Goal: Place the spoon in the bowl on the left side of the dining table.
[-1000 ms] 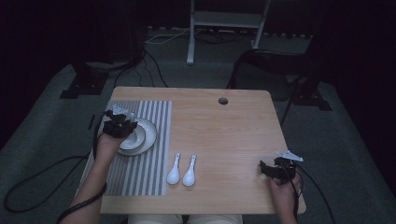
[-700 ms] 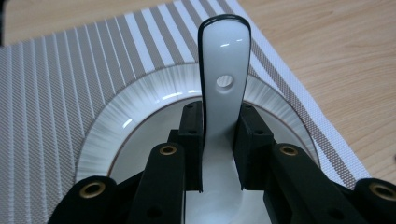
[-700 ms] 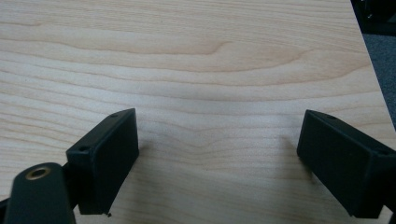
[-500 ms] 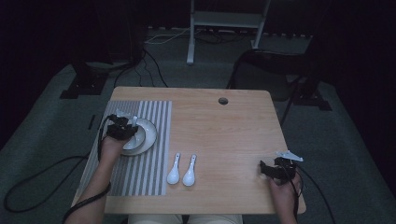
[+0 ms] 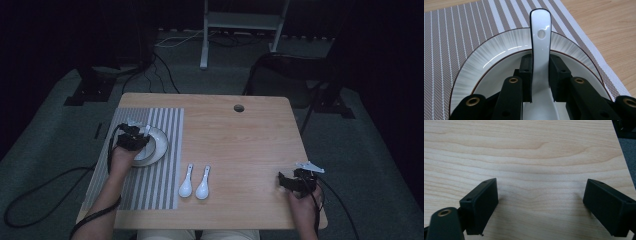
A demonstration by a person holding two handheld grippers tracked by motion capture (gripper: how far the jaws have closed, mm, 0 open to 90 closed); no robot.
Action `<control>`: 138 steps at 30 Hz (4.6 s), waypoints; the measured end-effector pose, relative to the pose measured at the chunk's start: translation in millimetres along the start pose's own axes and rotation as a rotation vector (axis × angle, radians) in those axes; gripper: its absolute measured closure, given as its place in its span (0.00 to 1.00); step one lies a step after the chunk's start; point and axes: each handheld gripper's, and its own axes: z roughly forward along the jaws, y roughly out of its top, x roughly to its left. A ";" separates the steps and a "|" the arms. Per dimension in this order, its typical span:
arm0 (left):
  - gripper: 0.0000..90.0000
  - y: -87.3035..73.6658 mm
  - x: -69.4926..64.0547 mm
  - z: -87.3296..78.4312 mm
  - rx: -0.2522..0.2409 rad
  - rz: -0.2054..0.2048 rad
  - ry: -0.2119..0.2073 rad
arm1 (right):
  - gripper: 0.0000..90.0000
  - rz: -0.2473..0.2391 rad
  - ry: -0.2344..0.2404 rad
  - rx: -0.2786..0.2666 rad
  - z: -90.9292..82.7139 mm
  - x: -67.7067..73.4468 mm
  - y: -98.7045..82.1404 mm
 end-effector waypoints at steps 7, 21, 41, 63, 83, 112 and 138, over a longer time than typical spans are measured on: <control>0.72 -0.2 -2.4 1.0 0.018 0.000 0.013 | 0.13 0.000 0.000 0.000 0.0 0.0 0.0; 0.44 -5.3 -8.8 -16.2 0.014 -0.018 -0.009 | 0.13 -0.001 0.000 0.000 0.0 0.0 0.0; 0.09 -18.5 -17.5 -36.5 -0.008 -0.042 -0.024 | 0.13 0.000 0.000 0.000 0.0 0.0 0.0; 0.09 -56.5 -21.3 -59.3 -0.101 0.000 0.025 | 0.13 0.000 0.000 0.000 0.0 0.0 0.0; 0.09 -95.3 -26.9 -69.6 -0.106 0.021 -0.016 | 0.13 0.002 0.000 0.000 0.0 0.2 0.1; 0.09 -157.5 -20.2 -81.2 -0.095 0.002 -0.020 | 0.13 0.001 0.000 0.001 -0.1 0.2 0.1; 0.09 -194.0 -9.5 -89.3 -0.094 -0.060 0.017 | 0.13 0.001 0.000 0.001 -0.1 0.1 0.1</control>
